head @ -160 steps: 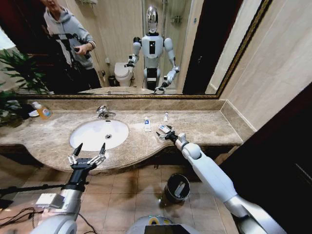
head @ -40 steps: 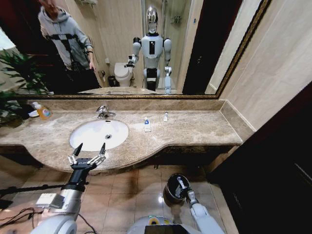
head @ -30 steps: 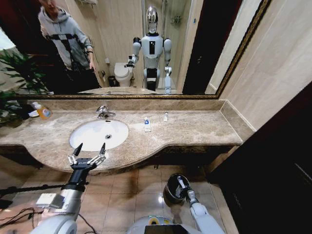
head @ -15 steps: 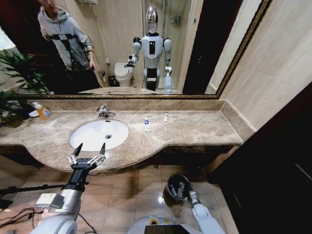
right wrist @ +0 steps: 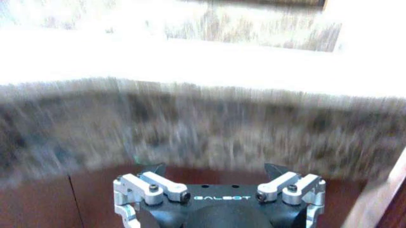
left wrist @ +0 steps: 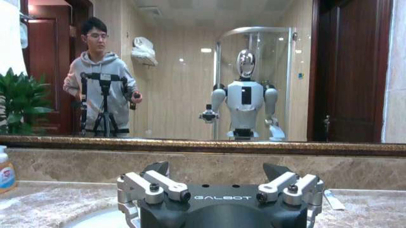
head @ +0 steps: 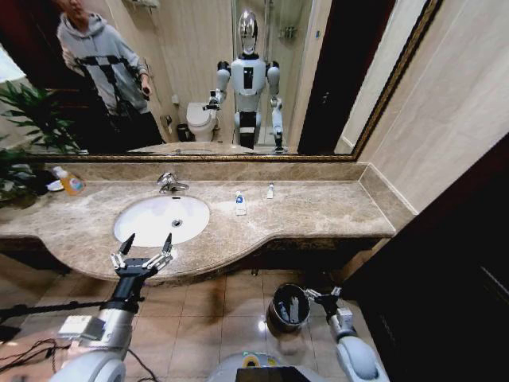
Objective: Pick up the trash from the sink and place it in the trash bin.
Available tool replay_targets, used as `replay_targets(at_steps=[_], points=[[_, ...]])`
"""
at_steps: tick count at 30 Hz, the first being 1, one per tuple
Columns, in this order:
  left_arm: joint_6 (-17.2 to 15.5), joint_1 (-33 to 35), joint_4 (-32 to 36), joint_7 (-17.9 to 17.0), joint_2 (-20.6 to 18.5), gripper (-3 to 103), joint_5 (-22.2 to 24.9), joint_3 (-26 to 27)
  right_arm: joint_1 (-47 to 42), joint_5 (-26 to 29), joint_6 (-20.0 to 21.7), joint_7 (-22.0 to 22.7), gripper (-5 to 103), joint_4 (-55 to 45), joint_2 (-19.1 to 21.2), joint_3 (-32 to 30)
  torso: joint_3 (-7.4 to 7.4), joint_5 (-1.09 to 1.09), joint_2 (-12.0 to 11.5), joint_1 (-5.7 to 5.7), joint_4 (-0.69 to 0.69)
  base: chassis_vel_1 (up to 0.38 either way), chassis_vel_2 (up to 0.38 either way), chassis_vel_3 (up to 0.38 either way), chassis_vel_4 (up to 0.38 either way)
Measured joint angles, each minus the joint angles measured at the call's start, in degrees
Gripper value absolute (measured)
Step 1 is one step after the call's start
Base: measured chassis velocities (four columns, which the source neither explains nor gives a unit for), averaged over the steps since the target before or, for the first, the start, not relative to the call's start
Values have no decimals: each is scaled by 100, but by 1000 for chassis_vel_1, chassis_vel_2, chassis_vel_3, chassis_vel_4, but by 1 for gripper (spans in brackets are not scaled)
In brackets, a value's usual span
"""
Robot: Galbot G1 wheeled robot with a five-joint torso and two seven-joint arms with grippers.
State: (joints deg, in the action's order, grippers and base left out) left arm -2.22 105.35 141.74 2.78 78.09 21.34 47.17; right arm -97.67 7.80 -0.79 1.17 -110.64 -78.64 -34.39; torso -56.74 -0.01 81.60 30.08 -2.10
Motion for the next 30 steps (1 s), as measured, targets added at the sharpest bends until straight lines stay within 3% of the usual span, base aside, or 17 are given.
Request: replay_targets(at_steps=[2, 8, 11, 13, 14, 17, 18, 22, 24, 27, 30], points=[[0, 0, 0, 1, 0, 100, 0, 0, -398, 12, 98, 49, 100, -782, -7, -73, 0, 1, 0, 0, 0, 0, 0, 0, 0], [0, 0, 0, 1, 0, 100, 0, 0, -576, 108, 353, 132, 100, -1839, 70, -113, 0, 1, 0, 0, 0, 0, 0, 0, 0], [0, 0, 0, 1, 0, 100, 0, 0, -392, 327, 686, 183, 100, -2333, 279, -33, 0, 1, 0, 1, 0, 0, 0, 0, 0], [0, 0, 0, 1, -1, 100, 0, 0, -28, 691, 1003, 192, 100, -2619, 627, 86, 0, 1, 0, 0, 0, 0, 0, 0, 0], [0, 0, 0, 1, -1, 100, 0, 0, -28, 691, 1003, 192, 100, -2619, 627, 86, 0, 1, 0, 0, 0, 0, 0, 0, 0], [0, 0, 0, 1, 0, 100, 0, 0, 666, 1172, 1233, 98, 100, -2620, 1311, 303, -1, 1, 0, 1, 0, 0, 0, 0, 0], [0, 0, 0, 1, 0, 100, 0, 0, 666, 1172, 1233, 98, 100, -2620, 1311, 303, -1, 1, 0, 1, 0, 0, 0, 0, 0], [0, 0, 0, 1, -1, 100, 0, 0, 1684, 1788, 1411, -64, 100, -2031, 2026, 754, -1, 2, 0, 1, -1, 0, 0, 0, 0], [0, 0, 0, 1, -1, 100, 0, 0, 1901, 1846, 1418, -81, 100, -1867, 2116, 900, -1, 2, 0, 1, 0, 0, 0, 0, 0], [0, 0, 0, 1, 0, 100, 0, 0, 2965, 2020, 1436, -160, 100, -1180, 2317, 1706, -2, 3, -1, 2, -1, 0, 0, 0, 0], [0, 0, 0, 2, 0, 100, 0, 0, 3444, 2051, 1437, -195, 100, -877, 2341, 2104, -2, 2, -1, 2, -2, 0, 0, 0, 0]])
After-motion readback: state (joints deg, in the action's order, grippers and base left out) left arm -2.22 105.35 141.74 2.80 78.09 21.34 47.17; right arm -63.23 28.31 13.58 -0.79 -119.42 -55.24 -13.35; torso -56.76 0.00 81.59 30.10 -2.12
